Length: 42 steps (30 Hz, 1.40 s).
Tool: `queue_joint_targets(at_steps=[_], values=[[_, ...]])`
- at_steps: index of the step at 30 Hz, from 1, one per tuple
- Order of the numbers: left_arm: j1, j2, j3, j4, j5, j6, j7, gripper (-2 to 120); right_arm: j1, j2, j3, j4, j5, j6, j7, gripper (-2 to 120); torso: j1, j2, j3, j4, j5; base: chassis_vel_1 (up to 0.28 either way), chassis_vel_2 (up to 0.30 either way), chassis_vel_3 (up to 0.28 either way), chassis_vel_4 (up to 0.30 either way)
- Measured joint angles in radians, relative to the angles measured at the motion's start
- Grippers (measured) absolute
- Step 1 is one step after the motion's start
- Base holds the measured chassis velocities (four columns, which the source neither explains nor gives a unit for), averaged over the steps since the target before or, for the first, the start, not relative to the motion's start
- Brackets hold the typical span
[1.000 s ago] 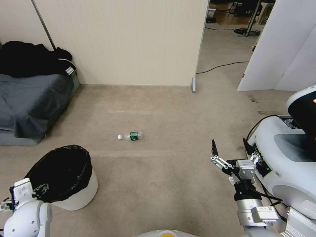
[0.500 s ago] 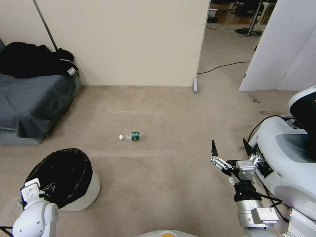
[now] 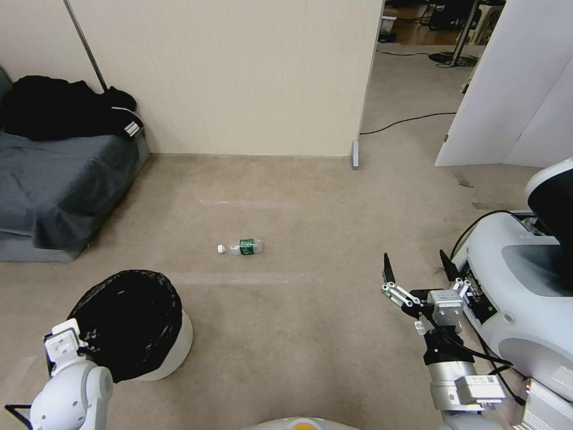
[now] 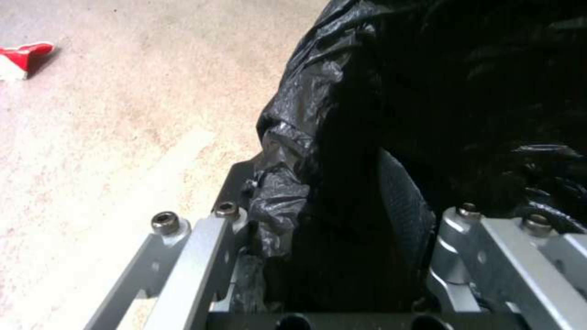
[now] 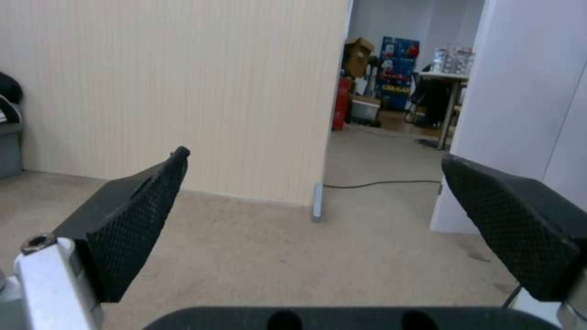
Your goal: Pick up the trash bin, then pick up the garbage from the floor and place it into the trash bin.
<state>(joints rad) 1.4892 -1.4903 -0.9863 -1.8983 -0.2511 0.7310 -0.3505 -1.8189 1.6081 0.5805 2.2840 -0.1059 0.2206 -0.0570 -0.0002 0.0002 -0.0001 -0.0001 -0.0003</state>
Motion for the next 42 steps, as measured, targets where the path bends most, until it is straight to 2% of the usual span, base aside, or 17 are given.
queue_joint_targets(at_steps=[12,16,19,21,23,25,27,28,31,32,42], values=[[0.032,-0.001,0.013,-0.049,0.025,0.003,0.028,36,0.005,0.000,-0.006,0.003,0.000,-0.004,0.000,100,0.000,0.000,0.000,-0.0002,-0.0013,0.000,0.000,0.000,0.000],[0.042,-0.001,0.015,-0.078,0.020,0.006,0.030,28,0.005,0.000,-0.009,0.003,-0.001,-0.004,0.001,100,0.000,0.000,0.000,-0.0002,-0.0016,0.000,0.000,0.000,0.000],[0.061,-0.007,0.024,-0.129,0.003,0.008,0.031,19,0.005,0.000,-0.012,0.003,-0.001,-0.004,0.001,100,0.000,0.000,0.000,-0.0002,-0.0015,0.000,0.000,0.000,0.000],[0.065,-0.008,0.026,-0.138,0.002,0.009,0.032,17,0.005,0.000,-0.012,0.004,-0.001,-0.004,0.001,100,0.000,0.000,0.000,-0.0002,-0.0014,0.000,0.000,0.000,0.000],[0.088,-0.009,0.031,-0.202,-0.014,0.013,0.037,10,0.005,0.000,-0.012,0.005,0.000,-0.004,0.003,100,0.000,0.000,0.000,-0.0004,-0.0017,0.000,0.000,0.000,0.000],[0.096,-0.008,0.031,-0.233,-0.017,0.013,0.037,7,0.006,0.000,-0.012,0.006,0.000,-0.004,0.003,100,0.000,0.000,0.000,-0.0004,-0.0016,0.000,0.000,0.000,0.000],[0.110,-0.005,0.030,-0.293,-0.022,0.012,0.033,2,0.005,0.000,-0.012,0.008,0.000,-0.004,0.004,100,0.000,0.000,0.000,-0.0001,0.0004,0.000,0.000,0.000,0.000],[0.110,-0.005,0.030,-0.293,-0.022,0.012,0.033,2,0.005,0.000,-0.012,0.008,0.000,-0.004,0.004,100,0.000,0.000,0.000,-0.0001,0.0004,0.000,0.000,0.000,0.000],[0.128,-0.006,0.041,-0.362,-0.036,0.012,0.035,1,0.005,0.000,-0.013,0.011,0.000,-0.004,0.005,100,0.000,0.000,0.000,-0.0002,-0.0006,0.000,0.000,0.000,0.000],[0.133,-0.008,0.044,-0.381,-0.039,0.011,0.031,1,0.005,0.000,-0.013,0.011,0.000,-0.004,0.005,100,0.000,0.000,0.000,-0.0003,0.0005,0.000,0.000,0.000,0.000],[0.168,-0.016,0.063,-0.488,-0.047,0.008,0.018,1,-0.001,0.000,-0.013,0.024,0.000,-0.015,0.019,100,0.000,0.000,0.000,0.0000,0.0003,0.000,0.000,0.000,0.000]])
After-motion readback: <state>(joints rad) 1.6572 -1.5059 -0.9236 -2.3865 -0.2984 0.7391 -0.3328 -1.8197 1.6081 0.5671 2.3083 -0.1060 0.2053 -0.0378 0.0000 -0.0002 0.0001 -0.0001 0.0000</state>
